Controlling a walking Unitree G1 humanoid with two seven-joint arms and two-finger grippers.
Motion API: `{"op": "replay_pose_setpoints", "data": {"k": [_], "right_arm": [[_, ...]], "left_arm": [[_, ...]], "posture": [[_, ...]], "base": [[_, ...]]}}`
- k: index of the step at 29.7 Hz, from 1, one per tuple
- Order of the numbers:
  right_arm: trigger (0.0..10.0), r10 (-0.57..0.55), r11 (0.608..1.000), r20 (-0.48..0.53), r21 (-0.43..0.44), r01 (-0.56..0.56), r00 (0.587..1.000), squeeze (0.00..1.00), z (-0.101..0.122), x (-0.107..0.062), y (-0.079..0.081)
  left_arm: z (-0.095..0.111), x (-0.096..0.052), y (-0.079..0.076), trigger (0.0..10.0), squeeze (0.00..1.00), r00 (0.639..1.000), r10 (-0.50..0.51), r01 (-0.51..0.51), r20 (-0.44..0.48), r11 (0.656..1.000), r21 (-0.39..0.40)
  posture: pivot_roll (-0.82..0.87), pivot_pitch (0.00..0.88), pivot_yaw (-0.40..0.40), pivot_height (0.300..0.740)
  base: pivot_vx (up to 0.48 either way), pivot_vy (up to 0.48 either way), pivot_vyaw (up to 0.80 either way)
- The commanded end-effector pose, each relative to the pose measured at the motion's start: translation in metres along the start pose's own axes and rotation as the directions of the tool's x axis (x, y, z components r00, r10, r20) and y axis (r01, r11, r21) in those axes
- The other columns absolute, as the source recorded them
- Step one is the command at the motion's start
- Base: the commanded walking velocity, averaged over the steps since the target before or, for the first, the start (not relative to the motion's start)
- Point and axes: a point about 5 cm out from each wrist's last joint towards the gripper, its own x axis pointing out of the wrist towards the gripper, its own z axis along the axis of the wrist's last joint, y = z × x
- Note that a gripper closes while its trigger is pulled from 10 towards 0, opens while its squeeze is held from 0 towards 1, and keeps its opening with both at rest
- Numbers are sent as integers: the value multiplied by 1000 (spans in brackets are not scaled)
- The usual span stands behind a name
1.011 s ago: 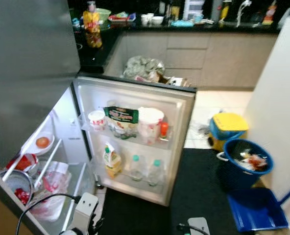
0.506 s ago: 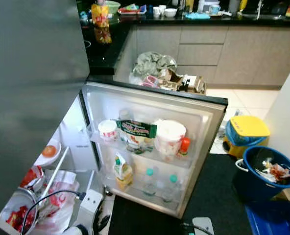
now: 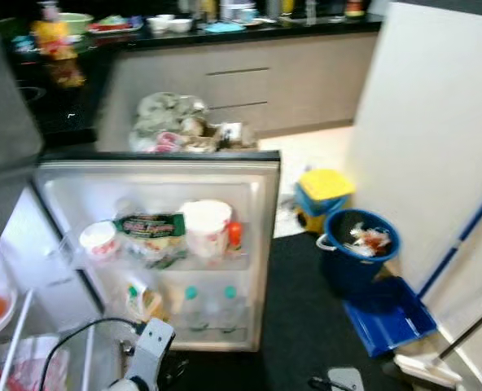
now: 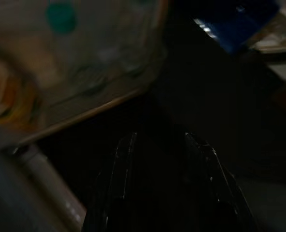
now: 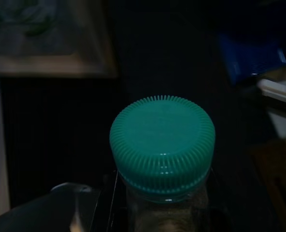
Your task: Restocking fridge
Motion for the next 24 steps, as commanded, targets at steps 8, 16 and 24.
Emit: {"op": "replay_pose_setpoints", "data": {"k": [8,16,24], "right_arm": [[10000,16,1000,21,14,-16,1000,0,2,1,5],[10000,20,1000,21,16,-20,1000,0,2,1,8],[10000,19,1000,19,16,-20,1000,0,1,1,8]], "left_arm": [[-7,-2,-1,10000,0,1000,5,-5,-23,1000,0],[-6,-2,-1,10000,0,1000,7,-7,-19,1000,12],[-5,-2,5,10000,0,998,62,-62,-20,998,-23]], "posture": [[-161,18,47,734],[-161,21,49,734],[-161,23,49,734]], "base": [[0,0,-95],[0,0,0],[0,-247,0]]}}
